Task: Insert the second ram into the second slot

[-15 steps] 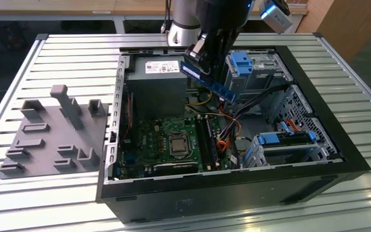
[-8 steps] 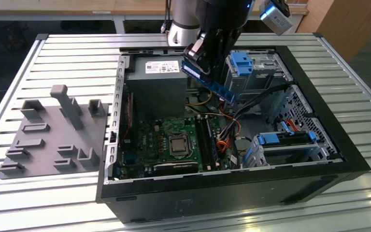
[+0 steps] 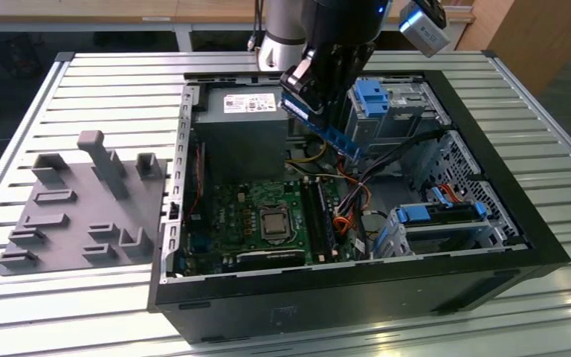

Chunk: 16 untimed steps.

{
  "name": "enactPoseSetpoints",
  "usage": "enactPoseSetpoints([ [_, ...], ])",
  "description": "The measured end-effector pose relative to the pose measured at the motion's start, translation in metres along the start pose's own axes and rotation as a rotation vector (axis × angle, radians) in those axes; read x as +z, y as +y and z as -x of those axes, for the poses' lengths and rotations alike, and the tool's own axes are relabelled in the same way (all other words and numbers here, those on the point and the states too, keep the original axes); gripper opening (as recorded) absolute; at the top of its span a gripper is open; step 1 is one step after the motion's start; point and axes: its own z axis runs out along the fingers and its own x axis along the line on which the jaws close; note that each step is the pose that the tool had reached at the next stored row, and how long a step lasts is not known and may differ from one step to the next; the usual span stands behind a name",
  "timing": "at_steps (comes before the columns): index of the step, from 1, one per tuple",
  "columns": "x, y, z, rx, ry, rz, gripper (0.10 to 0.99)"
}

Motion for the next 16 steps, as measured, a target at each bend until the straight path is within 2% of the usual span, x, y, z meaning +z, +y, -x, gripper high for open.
enactPoseSetpoints([
  [16, 0.0000, 0.0000, 0.0000, 0.066, -0.0009, -0.003, 0.129],
])
